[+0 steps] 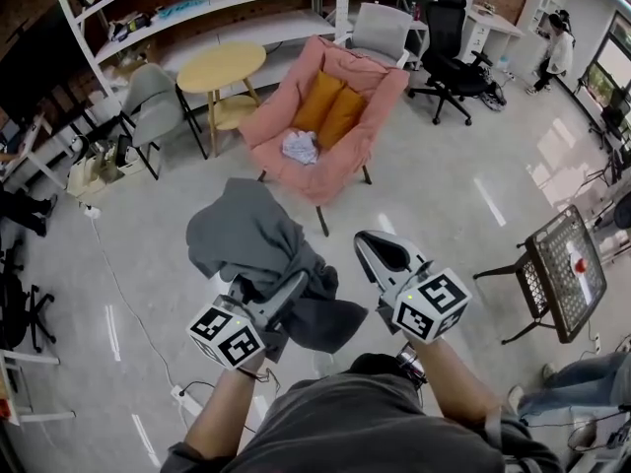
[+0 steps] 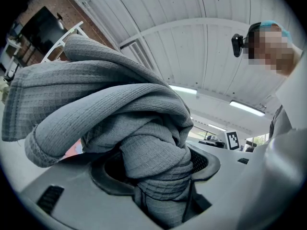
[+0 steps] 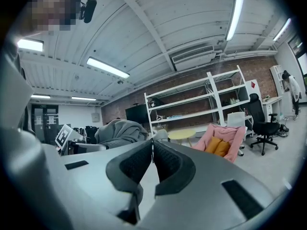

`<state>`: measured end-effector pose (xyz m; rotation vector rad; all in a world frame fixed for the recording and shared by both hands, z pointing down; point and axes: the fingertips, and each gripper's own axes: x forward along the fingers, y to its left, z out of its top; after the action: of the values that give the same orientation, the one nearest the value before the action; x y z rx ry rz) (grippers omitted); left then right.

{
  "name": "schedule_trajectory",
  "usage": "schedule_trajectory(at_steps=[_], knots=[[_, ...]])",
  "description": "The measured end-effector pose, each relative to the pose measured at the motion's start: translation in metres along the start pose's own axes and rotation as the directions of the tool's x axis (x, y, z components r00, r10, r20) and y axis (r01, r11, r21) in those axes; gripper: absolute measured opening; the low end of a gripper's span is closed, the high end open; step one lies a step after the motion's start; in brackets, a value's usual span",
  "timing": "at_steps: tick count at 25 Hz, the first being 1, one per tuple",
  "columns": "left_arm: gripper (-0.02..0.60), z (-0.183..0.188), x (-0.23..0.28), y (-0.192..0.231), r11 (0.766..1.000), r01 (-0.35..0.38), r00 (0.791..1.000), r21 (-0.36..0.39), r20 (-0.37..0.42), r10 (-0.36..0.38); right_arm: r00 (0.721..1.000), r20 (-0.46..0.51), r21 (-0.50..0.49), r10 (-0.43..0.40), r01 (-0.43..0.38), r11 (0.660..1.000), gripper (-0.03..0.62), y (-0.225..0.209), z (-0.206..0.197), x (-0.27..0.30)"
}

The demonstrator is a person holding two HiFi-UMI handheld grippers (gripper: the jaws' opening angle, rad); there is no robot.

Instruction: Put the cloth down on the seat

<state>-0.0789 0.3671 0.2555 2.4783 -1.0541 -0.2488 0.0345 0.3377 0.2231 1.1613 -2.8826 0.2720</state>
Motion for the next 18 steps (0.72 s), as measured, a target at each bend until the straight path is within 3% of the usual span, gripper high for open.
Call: schedule_trajectory(at_steps=[8, 18], knots=[[0.311, 0.013, 0.022, 0.037, 1.000, -0.011, 1.000, -0.006, 0.007, 0.011, 1.000, -0.007, 0.008, 0.018, -0.018, 1.000, 0.017, -0.020, 0.000, 0.041], [0.311, 0.024, 0.108, 0.090, 1.000, -0.026, 0.999, -0.006, -0.021, 0.026, 0.999, -0.009, 0.030, 0.031, -0.030, 0.999, 0.017, -0.102, 0.006, 0.102]])
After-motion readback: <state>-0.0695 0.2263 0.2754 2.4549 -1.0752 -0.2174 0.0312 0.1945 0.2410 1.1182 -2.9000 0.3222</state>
